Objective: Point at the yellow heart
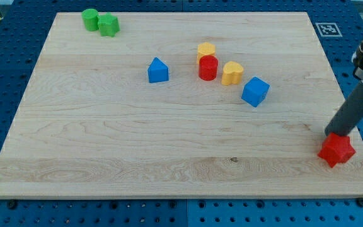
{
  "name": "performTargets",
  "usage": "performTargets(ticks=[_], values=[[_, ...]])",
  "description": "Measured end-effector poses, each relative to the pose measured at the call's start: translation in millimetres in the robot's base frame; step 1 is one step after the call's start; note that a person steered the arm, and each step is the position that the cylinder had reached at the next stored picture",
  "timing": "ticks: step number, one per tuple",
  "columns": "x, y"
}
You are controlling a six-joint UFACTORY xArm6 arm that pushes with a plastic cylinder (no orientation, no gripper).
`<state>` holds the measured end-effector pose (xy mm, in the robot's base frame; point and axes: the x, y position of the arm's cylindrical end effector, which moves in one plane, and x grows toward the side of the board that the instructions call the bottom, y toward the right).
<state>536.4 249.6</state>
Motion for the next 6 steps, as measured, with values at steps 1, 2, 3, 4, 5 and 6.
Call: performTargets(ticks=[1,2,3,4,5,6], values=[[1,-1],[-28,-15],[-73,-21],[-127,-44],[-162,-99],[-176,-146]])
